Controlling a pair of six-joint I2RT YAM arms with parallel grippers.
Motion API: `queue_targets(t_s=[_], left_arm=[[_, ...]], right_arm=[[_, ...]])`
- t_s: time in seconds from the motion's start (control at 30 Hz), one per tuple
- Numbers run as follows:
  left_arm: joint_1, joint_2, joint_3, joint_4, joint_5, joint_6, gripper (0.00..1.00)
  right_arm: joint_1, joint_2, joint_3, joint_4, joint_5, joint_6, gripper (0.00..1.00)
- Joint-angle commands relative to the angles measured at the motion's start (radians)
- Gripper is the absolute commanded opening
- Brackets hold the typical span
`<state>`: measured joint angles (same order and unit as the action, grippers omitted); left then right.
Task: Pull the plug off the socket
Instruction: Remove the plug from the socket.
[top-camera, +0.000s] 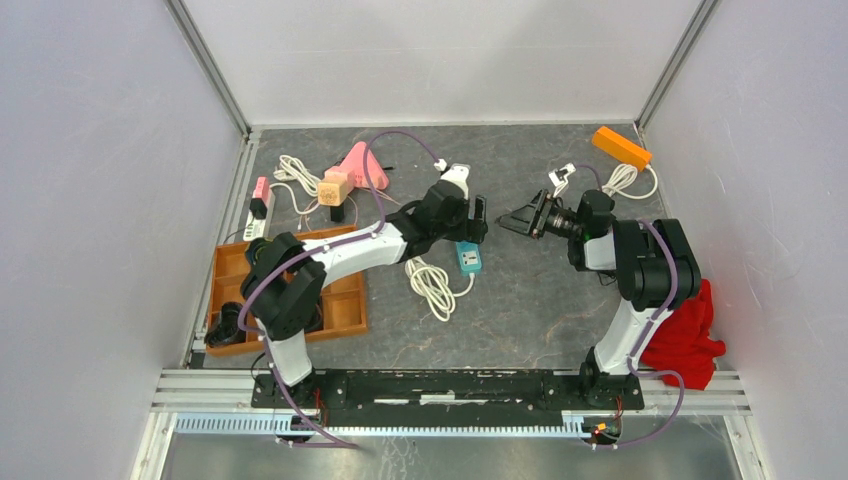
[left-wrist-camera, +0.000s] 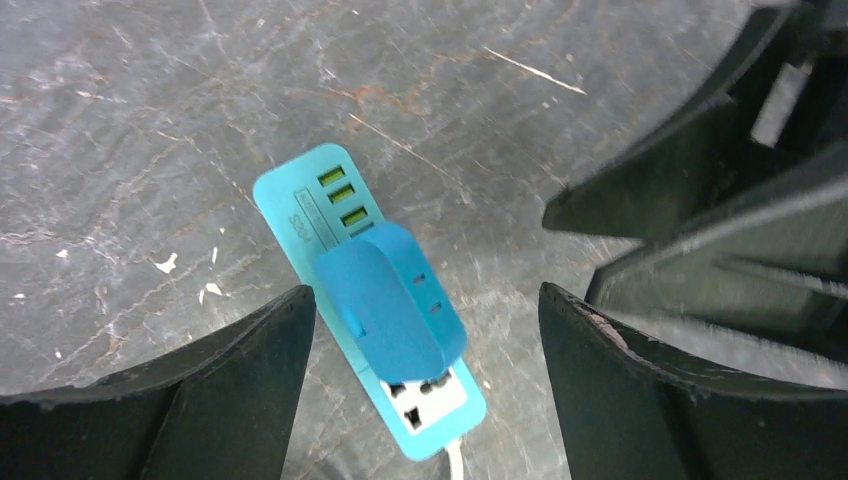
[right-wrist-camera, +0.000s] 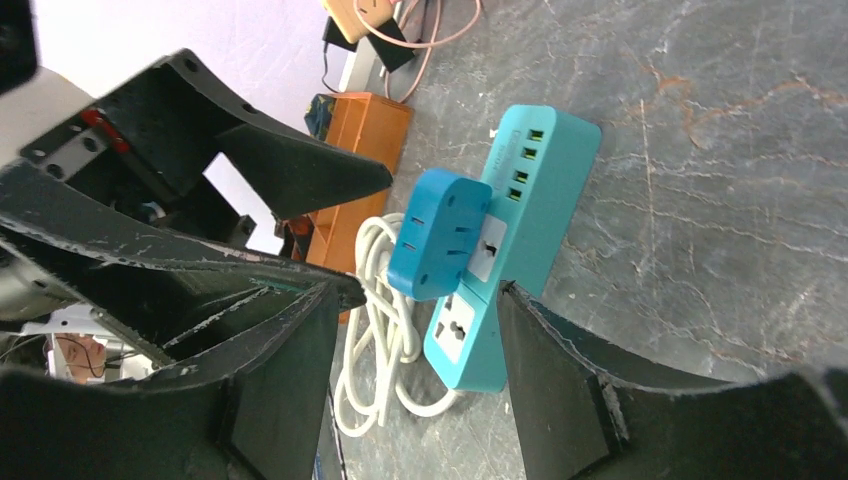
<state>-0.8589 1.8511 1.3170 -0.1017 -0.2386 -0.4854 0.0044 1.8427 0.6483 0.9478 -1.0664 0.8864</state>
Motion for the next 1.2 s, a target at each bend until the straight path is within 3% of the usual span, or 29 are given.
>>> queue_targets(t_s=[0.0, 0.13, 0.47, 0.67, 0.8, 0.9, 1.17], left_arm=[[-0.033, 0.111, 0.168, -0.223, -0.264, -0.075, 0.87], [-0.039, 0.166, 0.240, -0.287, -0.288, -0.079, 0.83], [-0.041, 0.156, 0.217, -0.299, -0.272, -0.064, 0.48], [-0.040, 0.106, 0.152, -0.253, -0.261, -0.077, 0.45], [-0.040, 0.090, 0.118, -0.227, -0.251, -0.097, 0.39], [-0.037, 0.078, 0.102, -0.221, -0.251, -0.114, 0.25], [-0.025, 0.043, 0.067, -0.173, -0.235, -0.143, 0.08]], right_arm=[[0.001, -0.037, 0.027, -0.074, 0.020, -0.094, 0.66], [-0.032, -0.036, 0.028, -0.095, 0.025, -0.107, 0.65], [-0.032, -0.040, 0.030, -0.104, 0.024, -0.114, 0.66], [-0.025, -0.051, 0.033, -0.105, 0.010, -0.120, 0.66], [-0.011, -0.060, 0.063, -0.249, 0.024, -0.227, 0.65], [0.035, -0.057, 0.098, -0.373, 0.039, -0.337, 0.64], [0.079, -0.031, 0.122, -0.392, -0.020, -0.343, 0.09]])
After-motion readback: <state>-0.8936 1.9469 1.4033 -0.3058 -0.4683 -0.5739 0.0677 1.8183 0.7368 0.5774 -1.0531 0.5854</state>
